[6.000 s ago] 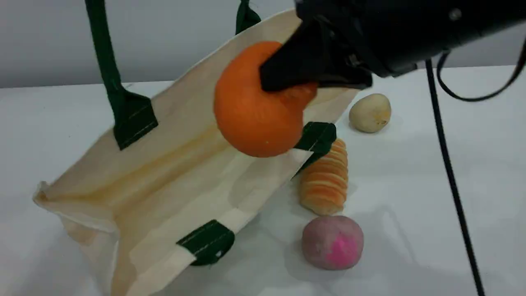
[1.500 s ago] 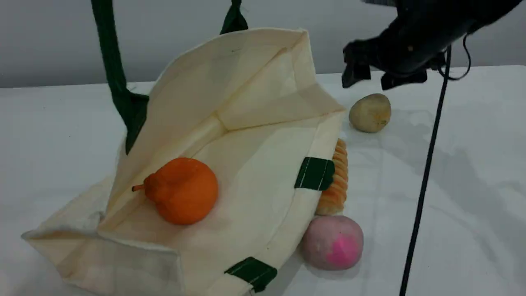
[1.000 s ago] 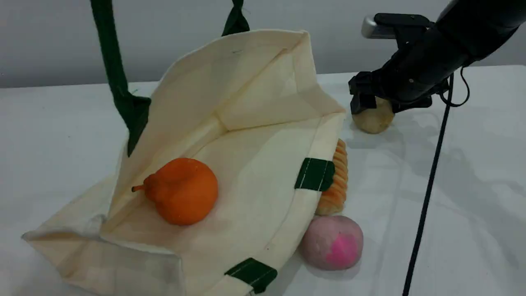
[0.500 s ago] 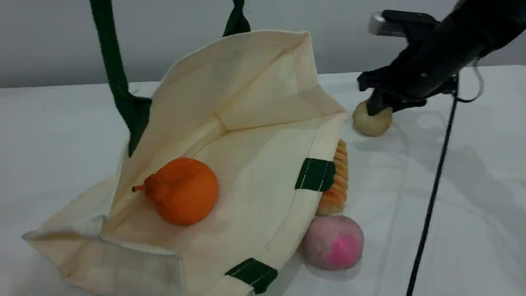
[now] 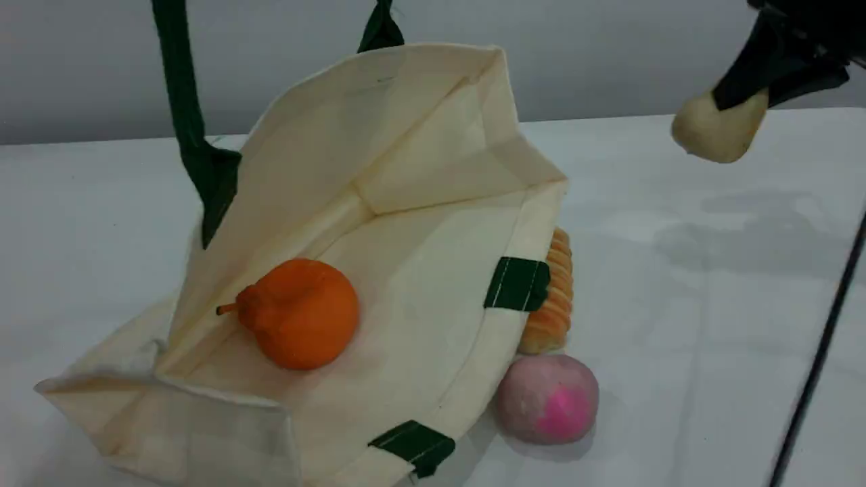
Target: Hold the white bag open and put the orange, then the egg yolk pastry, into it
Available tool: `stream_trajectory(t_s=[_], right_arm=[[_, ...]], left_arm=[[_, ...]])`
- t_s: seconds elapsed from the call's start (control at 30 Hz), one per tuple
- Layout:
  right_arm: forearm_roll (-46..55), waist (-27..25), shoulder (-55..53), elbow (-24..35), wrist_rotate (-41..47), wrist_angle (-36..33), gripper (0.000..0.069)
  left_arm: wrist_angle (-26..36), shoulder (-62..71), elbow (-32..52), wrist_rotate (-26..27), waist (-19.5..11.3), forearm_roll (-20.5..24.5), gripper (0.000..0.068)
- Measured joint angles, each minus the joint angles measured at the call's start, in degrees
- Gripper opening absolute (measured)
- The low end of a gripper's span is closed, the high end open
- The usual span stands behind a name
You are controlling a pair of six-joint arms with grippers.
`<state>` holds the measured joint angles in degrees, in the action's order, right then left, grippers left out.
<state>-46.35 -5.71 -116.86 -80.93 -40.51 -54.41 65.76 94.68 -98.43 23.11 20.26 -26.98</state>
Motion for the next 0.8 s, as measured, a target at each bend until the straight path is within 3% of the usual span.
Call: stream_trajectory(t_s=[0.23,0.57,0.8], right_arm=[[-7.82,0.68,0.55,5.17,-6.59,-10.97,0.0128],[-31.09,1.76,3.92,24.93,-25.22,-12.18,0.0127],[-43.01,10.63,11.18,35.22,-34.57,-10.48,0.0125]], left_arm=[[0.18,0.0,0.0,0.06,0.0,-0.12,0.0068],[-0.08,0.0,0.0,0.01,0.0,-0.12,0.0068],[-0.21,0.0,0.0,0.01,0.0,-0.12,0.0068]])
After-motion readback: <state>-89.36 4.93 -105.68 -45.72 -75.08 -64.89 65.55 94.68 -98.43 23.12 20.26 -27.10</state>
